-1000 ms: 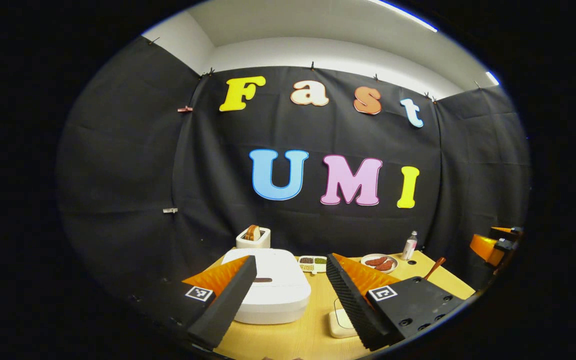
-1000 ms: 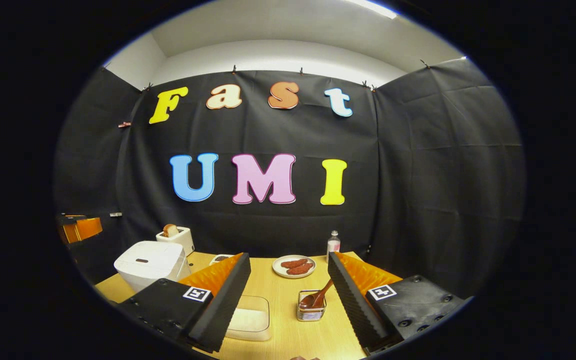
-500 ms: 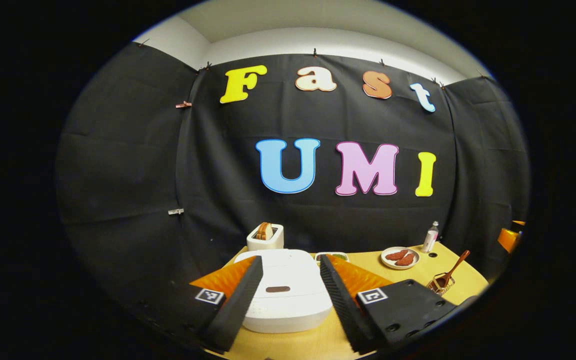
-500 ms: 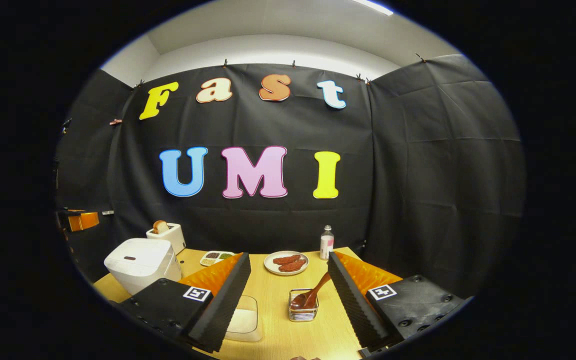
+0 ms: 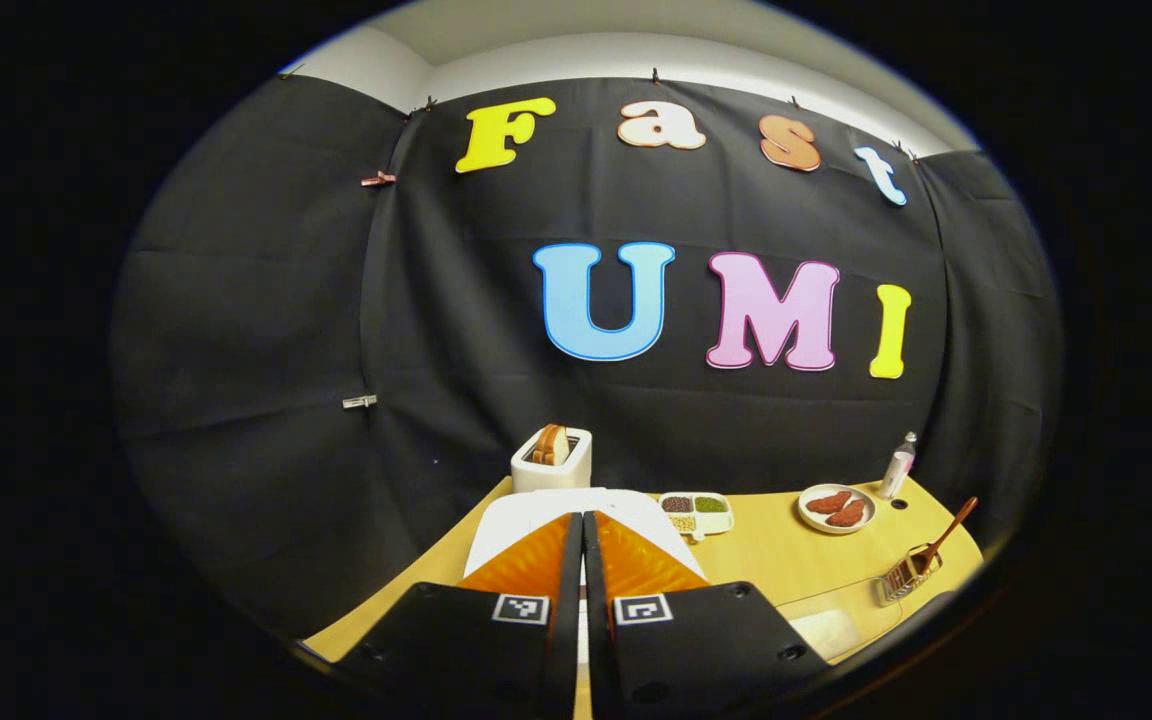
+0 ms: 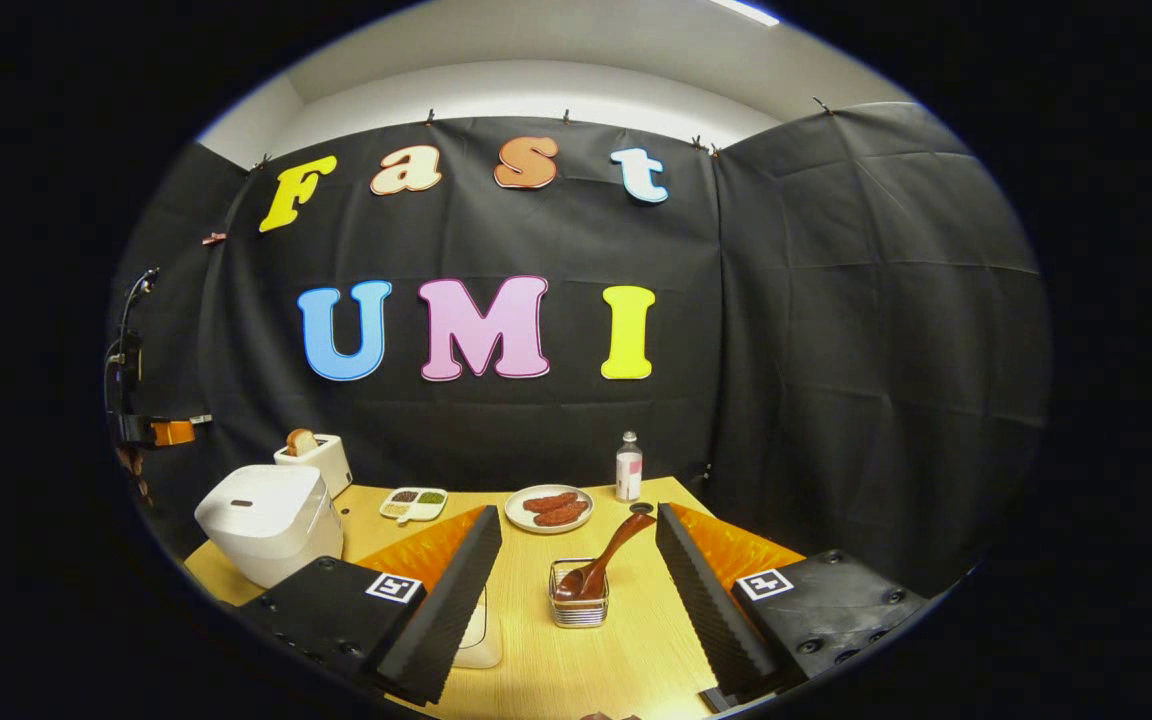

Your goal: Close the left gripper, press the button to open the rice cooker; take a wooden spoon from the chopstick holder with the right hand, scoop a spoonful of rice and pour it into the rice cooker, then put the wooden spoon back into the chopstick holder.

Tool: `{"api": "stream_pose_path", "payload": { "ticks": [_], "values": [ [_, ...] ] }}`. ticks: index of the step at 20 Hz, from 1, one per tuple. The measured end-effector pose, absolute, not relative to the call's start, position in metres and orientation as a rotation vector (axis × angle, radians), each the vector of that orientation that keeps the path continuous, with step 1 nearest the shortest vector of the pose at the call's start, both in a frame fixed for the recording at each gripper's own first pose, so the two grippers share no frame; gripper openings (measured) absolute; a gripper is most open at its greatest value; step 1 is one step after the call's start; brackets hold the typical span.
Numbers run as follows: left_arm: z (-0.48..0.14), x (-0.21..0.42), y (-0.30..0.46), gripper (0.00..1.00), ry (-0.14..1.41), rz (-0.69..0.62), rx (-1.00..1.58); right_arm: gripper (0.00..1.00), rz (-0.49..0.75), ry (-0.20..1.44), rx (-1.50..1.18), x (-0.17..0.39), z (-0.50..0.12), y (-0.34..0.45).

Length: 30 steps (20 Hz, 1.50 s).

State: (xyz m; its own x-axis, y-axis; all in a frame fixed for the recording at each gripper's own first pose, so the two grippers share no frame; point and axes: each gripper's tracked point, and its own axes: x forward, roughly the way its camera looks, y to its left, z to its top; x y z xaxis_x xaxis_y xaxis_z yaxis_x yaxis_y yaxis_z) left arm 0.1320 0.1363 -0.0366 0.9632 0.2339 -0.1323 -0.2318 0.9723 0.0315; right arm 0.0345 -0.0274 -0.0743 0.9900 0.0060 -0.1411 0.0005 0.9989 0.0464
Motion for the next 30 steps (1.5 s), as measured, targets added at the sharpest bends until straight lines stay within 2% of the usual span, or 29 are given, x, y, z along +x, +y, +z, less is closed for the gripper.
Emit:
{"api": "stream_pose_path", "payload": {
  "ticks": [13,25,30],
  "values": [
    [-0.153,0.187,0.153,0.07,0.467,0.151,-0.144,0.98,-0.003,0.195,0.048,0.021,-0.09,-0.027],
    [-0.17,0.186,0.142,0.08,0.542,0.103,-0.173,0.98,0.012,0.218,0.045,0.018,-0.097,-0.02],
    [-0.165,0.187,0.142,0.08,0.514,0.108,-0.177,0.98,0.03,0.222,0.044,0.016,-0.096,-0.018]
  ]
}}
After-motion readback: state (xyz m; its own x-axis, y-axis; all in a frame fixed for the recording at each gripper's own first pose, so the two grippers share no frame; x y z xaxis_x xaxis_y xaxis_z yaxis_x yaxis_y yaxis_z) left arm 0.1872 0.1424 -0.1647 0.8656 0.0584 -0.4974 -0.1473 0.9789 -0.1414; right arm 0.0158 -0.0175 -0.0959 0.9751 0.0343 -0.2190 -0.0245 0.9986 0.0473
